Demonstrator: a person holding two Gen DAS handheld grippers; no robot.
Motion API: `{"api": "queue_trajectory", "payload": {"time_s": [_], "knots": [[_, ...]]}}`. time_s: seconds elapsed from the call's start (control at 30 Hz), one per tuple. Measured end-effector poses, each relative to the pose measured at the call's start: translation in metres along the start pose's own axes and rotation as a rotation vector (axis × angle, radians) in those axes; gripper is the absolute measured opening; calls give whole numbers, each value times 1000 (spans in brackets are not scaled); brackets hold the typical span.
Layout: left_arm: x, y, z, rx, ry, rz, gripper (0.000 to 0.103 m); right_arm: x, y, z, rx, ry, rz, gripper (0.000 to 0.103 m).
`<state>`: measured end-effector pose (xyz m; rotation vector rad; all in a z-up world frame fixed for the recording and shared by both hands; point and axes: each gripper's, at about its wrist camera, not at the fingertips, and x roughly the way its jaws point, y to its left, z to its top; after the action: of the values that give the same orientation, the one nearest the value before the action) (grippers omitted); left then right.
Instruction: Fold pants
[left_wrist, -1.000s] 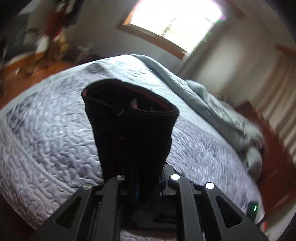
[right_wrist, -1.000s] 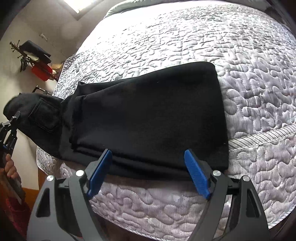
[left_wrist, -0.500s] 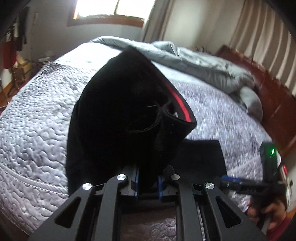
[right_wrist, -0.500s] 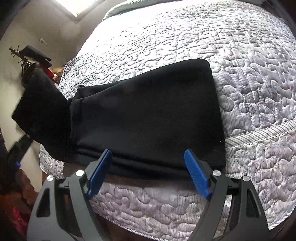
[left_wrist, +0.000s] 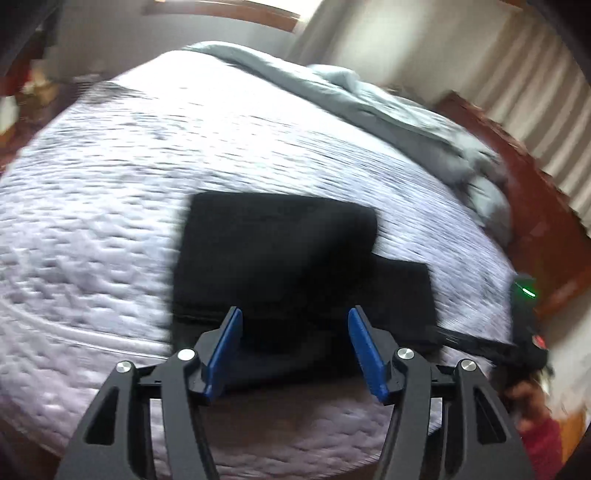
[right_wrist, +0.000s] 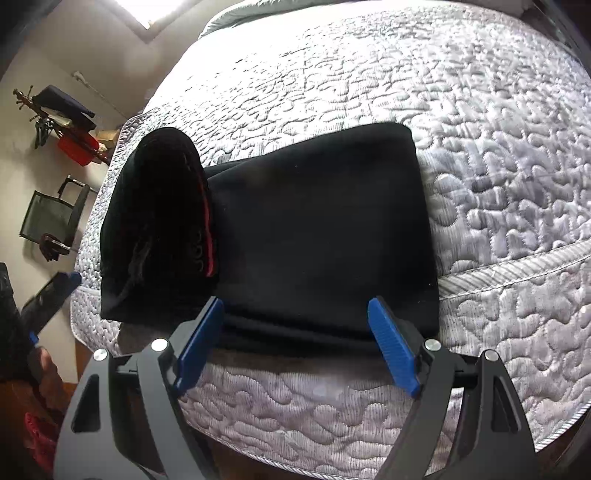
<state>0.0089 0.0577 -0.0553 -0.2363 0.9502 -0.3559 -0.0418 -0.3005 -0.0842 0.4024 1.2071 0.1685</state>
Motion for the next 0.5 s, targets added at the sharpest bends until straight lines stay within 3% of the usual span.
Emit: {"api": "queue_trajectory", "payload": {"time_s": [0.03, 0.1, 0.17, 0.2, 0.3, 0.4, 0.5], "knots": [[3, 10, 1, -16, 5, 65, 60, 1, 2, 0, -11, 2, -19, 82], [13, 20, 0, -28, 32, 118, 60, 9, 2, 0, -31, 28, -67, 82], [37, 25, -4, -31, 119, 218, 60, 18, 6, -1, -67, 46, -96, 83], [47, 25, -5, -28, 153, 228, 60, 21, 8, -2, -81, 52, -111, 83], [51, 27, -14, -42, 130, 234, 63, 19, 20, 1, -116, 66, -155, 83], [43, 29, -11, -57, 135, 229, 64, 7, 39, 9, -144, 50, -102, 83], [33, 32, -2, -75, 122, 330, 75, -1, 72, 17, -205, 32, -55, 83]]}}
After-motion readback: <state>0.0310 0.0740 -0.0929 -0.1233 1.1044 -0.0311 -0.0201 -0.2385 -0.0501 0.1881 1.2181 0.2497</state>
